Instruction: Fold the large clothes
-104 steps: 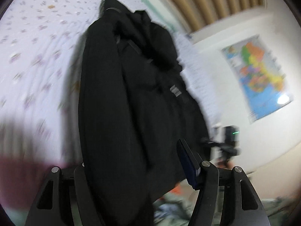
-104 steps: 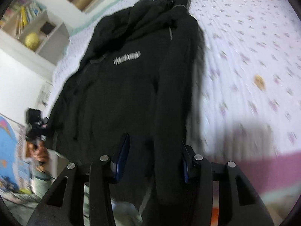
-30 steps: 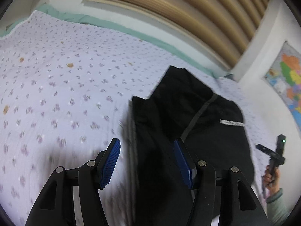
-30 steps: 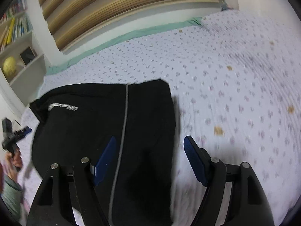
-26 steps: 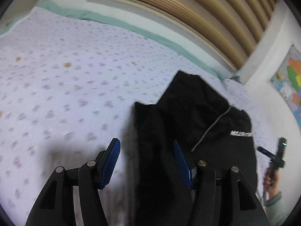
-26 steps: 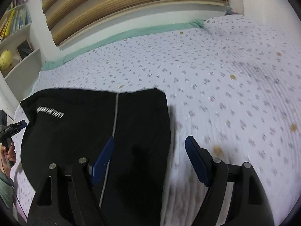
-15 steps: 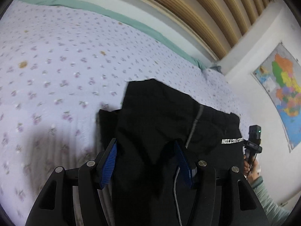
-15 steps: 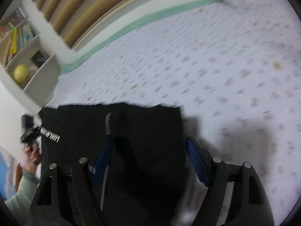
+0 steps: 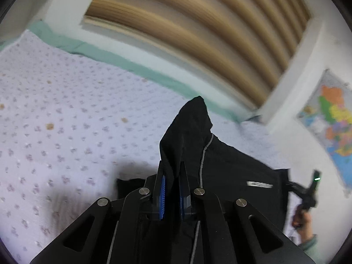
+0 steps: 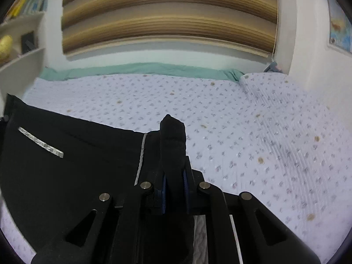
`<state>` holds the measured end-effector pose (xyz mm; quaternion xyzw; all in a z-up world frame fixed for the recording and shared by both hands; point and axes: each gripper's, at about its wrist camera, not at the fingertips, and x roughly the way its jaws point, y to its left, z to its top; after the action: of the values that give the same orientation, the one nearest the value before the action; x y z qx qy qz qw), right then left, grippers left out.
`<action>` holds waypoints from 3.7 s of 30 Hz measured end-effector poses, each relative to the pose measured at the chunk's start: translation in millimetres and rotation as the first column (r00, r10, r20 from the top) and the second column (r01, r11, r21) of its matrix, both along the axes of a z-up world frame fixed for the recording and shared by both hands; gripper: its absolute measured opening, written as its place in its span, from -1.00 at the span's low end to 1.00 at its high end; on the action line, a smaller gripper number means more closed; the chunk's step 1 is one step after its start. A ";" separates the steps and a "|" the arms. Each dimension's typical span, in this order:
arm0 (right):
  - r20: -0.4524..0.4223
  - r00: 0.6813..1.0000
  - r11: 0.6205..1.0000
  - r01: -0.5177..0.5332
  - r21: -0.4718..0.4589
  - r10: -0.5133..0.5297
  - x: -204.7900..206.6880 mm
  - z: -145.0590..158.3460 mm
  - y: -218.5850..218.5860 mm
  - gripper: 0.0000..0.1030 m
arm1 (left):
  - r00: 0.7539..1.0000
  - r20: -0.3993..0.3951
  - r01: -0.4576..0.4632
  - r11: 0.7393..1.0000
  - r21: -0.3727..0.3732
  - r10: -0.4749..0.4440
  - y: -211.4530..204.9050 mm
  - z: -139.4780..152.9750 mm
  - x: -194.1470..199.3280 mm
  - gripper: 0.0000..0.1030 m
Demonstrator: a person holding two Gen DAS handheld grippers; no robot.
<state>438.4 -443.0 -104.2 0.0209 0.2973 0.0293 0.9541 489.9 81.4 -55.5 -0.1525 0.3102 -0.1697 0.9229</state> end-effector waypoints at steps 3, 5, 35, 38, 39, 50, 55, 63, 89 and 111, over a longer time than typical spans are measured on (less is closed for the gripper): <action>-0.088 0.996 0.999 0.032 0.000 -0.032 31.0 -24.8 5.1 -0.74 | 0.985 -0.148 -0.076 0.995 0.062 0.084 -6.5 -47.4 32.5 -0.82; -0.181 0.982 0.999 0.046 0.006 -0.045 52.7 -58.3 7.5 -0.74 | 0.954 -0.272 -0.110 0.992 0.061 0.123 -0.3 -94.5 56.1 -0.80; -0.306 0.923 0.972 -0.224 0.069 0.234 -66.4 -33.5 138.6 0.57 | 0.947 -0.311 0.181 0.936 0.303 -0.082 -169.5 -102.5 -68.5 0.11; -0.420 0.872 0.968 -0.234 0.096 0.252 -48.0 -94.8 147.3 0.56 | 0.942 -0.327 0.171 0.943 0.284 -0.073 -164.2 -121.3 -59.1 0.10; -0.405 0.879 0.968 -0.230 0.101 0.251 -47.2 -100.4 147.0 0.56 | 0.945 -0.322 0.156 0.950 0.270 -0.064 -162.1 -123.7 -57.2 0.10; -0.213 0.938 0.962 -0.259 0.090 0.273 -53.5 -3.7 116.3 0.76 | 0.969 -0.207 0.176 0.962 0.207 -0.133 -175.6 -30.2 -50.9 0.16; -0.254 0.925 0.942 -0.219 0.256 0.284 17.5 -6.9 118.7 0.77 | 0.922 -0.361 0.191 0.975 0.110 -0.140 -189.2 -56.5 19.5 0.21; -0.413 0.876 0.956 -0.152 0.250 0.248 89.6 -96.0 134.3 0.90 | 0.887 -0.459 0.179 0.954 0.240 -0.052 -207.3 -134.9 65.2 0.20; -0.370 0.892 0.966 -0.236 0.110 0.260 -80.4 -103.9 147.2 0.85 | 0.895 -0.445 0.088 0.974 0.209 0.014 -113.8 -133.0 -77.8 0.23; -0.183 0.982 0.955 0.004 0.295 0.052 -148.2 -12.6 -4.0 0.89 | 0.986 -0.156 -0.033 0.979 0.200 0.065 -8.8 -21.2 -143.0 0.24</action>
<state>290.2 -447.0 -116.8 0.1618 0.3790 0.0828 0.9074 346.9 72.6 -76.7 -0.0816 0.3953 -0.1025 0.9092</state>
